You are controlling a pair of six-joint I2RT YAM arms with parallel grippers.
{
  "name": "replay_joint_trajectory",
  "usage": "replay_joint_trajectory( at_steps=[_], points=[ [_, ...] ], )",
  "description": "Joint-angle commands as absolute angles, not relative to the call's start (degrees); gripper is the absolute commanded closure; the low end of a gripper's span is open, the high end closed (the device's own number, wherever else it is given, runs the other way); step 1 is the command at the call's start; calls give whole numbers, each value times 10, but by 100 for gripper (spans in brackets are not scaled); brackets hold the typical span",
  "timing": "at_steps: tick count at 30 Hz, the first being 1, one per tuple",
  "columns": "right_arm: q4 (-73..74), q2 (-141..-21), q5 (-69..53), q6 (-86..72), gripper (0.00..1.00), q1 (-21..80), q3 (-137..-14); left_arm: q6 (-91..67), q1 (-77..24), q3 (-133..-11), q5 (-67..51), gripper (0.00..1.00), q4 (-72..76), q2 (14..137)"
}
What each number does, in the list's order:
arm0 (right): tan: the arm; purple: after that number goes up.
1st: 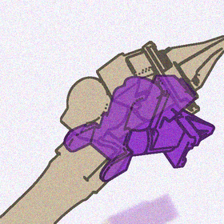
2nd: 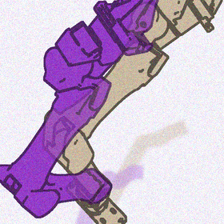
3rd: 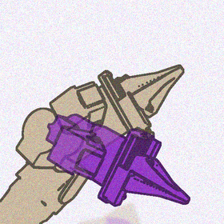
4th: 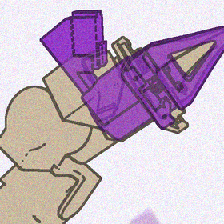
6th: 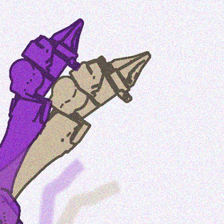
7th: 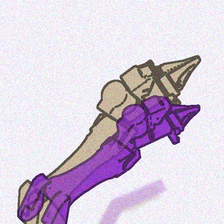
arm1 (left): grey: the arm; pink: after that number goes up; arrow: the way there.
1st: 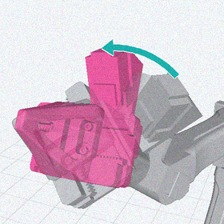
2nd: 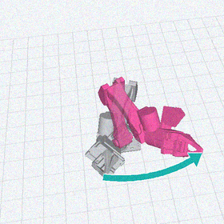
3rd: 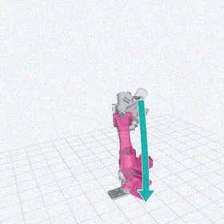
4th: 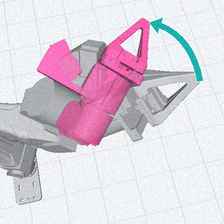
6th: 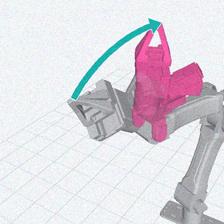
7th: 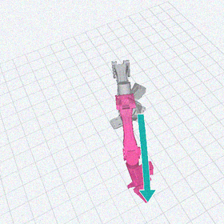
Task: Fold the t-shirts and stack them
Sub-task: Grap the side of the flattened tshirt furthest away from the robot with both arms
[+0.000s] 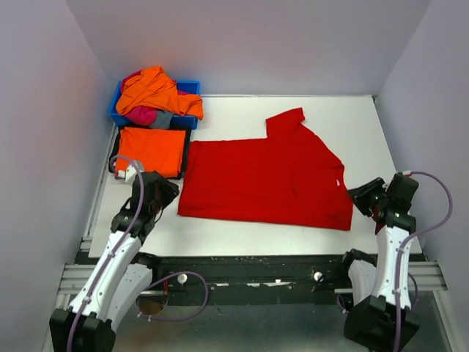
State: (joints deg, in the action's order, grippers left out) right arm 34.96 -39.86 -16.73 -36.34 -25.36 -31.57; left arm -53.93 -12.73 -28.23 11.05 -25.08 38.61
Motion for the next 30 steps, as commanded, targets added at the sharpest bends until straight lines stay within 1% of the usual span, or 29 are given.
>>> replay_joint_trajectory(
  at_steps=[1, 2, 3, 4, 5, 10, 13, 16, 26, 30],
  points=[
    [272, -464, -231, -329, 65, -217, -342, -471, -158, -321, 89, 43, -206, 463],
    [263, -479, -219, -331, 74, -200, -345, -471, -170, -330, 92, 43, -194, 481],
    [255, -496, -208, -334, 82, -183, -350, -469, -183, -339, 96, 43, -186, 496],
    [252, -516, -192, -340, 94, -165, -357, -468, -196, -353, 104, 43, -179, 514],
    [247, -539, -170, -345, 99, -149, -362, -468, -206, -364, 112, 43, -176, 531],
    [216, -655, -112, -354, 99, -105, -400, -458, -239, -409, 97, 43, -127, 619],
    [227, -720, -50, -352, 99, -102, -437, -442, -244, -426, 99, 44, -118, 669],
    [221, -770, -31, -355, 99, -102, -460, -425, -244, -434, 98, 44, -107, 698],
    [221, -910, -15, -369, 99, -65, -511, -389, -244, -445, 107, 44, -91, 729],
    [271, -951, 46, -387, 99, -65, -542, -388, -244, -443, 102, 44, -85, 729]
  ],
)
